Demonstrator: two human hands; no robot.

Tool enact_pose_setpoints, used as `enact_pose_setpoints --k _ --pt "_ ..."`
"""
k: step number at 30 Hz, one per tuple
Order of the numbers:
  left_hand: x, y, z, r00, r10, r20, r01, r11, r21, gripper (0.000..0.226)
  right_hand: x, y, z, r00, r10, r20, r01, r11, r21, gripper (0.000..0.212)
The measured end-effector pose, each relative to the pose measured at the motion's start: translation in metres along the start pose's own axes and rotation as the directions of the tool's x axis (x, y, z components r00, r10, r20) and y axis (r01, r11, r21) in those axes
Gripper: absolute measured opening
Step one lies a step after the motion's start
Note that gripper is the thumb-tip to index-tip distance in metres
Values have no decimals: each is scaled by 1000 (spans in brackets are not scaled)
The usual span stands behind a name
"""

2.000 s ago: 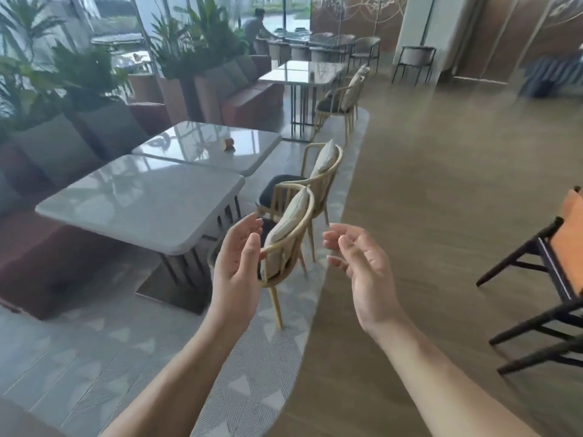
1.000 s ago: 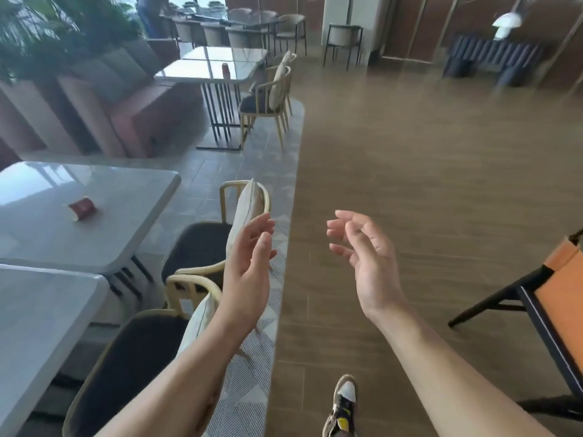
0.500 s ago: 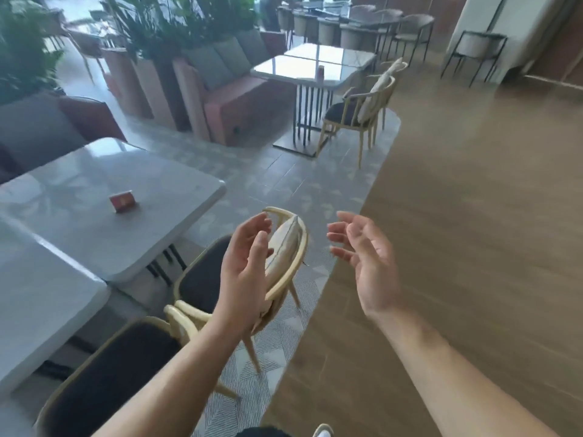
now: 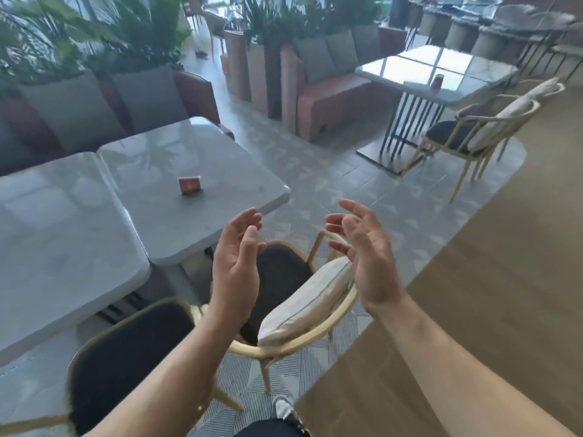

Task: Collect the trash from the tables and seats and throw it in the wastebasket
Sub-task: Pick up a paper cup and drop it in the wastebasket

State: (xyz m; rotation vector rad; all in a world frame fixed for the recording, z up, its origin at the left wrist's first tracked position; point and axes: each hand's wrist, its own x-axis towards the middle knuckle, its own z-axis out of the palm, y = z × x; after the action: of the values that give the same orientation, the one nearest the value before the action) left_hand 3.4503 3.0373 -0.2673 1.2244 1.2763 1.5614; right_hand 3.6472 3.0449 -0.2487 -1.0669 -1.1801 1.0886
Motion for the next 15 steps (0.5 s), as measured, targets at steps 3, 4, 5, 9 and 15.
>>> enact_pose_setpoints --k 3,4,5,9,15 --pt "28 -6 -4 997 -9 -71 9 1000 -2 37 39 11 15 996 19 91 -18 1000 -10 42" --pt "36 -7 -5 995 -5 -96 5 1000 -1 38 51 13 20 993 17 116 -16 1000 -10 43" --pt "44 -8 -7 993 2 -118 -2 1000 4 39 64 15 24 991 10 133 -9 1000 -8 43" --pt "67 -8 -18 982 0 -191 3 1000 20 40 108 23 49 978 12 209 -16 1000 17 41" --pt "90 -11 -40 940 7 -340 13 998 58 32 160 41 97 931 45 362 -75 995 68 50"
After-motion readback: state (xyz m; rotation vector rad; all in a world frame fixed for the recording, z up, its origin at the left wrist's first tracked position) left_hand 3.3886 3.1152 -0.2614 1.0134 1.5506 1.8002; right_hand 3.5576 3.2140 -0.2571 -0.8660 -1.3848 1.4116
